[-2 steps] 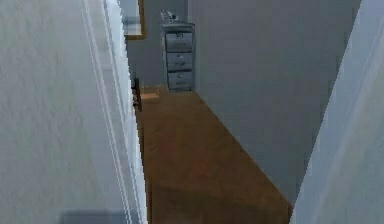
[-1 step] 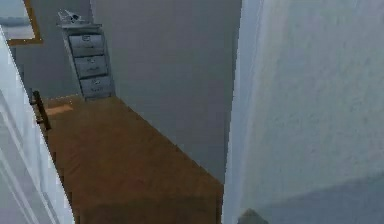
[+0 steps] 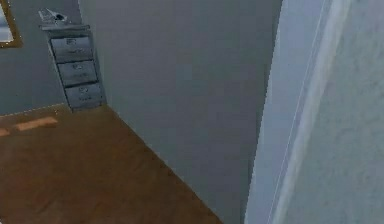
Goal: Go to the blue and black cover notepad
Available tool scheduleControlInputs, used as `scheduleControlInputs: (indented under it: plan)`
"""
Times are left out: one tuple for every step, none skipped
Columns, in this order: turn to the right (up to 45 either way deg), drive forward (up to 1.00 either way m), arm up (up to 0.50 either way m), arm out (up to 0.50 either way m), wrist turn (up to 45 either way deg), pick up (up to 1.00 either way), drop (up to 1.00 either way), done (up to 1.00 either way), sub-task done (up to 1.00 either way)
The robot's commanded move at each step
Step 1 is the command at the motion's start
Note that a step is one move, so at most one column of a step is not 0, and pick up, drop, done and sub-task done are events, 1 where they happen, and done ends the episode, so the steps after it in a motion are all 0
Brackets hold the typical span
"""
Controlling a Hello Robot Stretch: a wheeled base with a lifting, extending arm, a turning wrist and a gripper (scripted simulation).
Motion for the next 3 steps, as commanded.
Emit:
scheduleControlInputs:
  plan:
    - [-18.0,0.00,0.00,0.00,0.0,0.00,0.00,0.00,0.00]
    - [0.0,0.95,0.00,0.00,0.0,0.00,0.00,0.00,0.00]
    - [-18.0,0.00,0.00,0.00,0.0,0.00,0.00,0.00,0.00]
